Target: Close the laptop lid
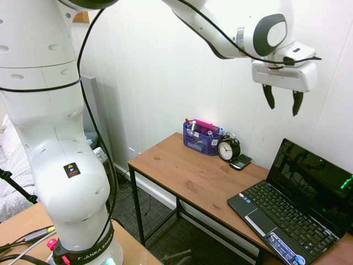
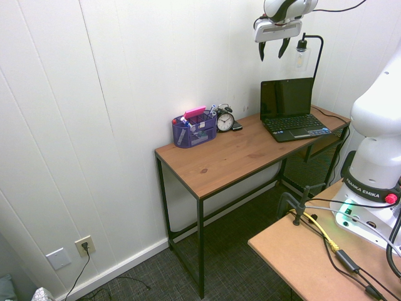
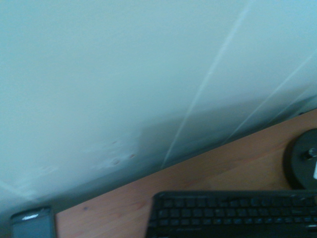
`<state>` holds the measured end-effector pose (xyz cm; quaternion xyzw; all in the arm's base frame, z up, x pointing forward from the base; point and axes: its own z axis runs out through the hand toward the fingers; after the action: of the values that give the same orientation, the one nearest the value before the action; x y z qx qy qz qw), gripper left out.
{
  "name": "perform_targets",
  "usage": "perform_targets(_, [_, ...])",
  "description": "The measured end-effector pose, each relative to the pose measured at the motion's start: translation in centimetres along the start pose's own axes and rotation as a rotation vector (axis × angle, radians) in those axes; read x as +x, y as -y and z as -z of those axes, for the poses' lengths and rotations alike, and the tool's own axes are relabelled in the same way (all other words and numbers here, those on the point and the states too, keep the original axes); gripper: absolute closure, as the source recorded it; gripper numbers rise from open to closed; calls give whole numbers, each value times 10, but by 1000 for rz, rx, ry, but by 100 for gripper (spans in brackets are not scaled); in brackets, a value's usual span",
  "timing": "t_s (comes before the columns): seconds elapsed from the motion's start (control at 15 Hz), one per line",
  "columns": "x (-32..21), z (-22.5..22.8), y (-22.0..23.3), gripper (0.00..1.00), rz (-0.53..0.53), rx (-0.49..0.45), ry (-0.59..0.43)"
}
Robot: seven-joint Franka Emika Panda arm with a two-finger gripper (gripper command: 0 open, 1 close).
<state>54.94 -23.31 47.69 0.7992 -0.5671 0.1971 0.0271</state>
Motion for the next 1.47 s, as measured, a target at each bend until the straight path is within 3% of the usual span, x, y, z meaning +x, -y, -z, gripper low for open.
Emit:
perform_targets(0.6, [80,-121,-12,0,-195,-53,-11])
perform_targets(0.67, [86,-134,-14,100,-208,-64,-10])
perform_targets(1.0, [105,-177,-25,100,-233,-104,13])
perform_targets(1.47, [105,-188,-31,100,-224,-119,27])
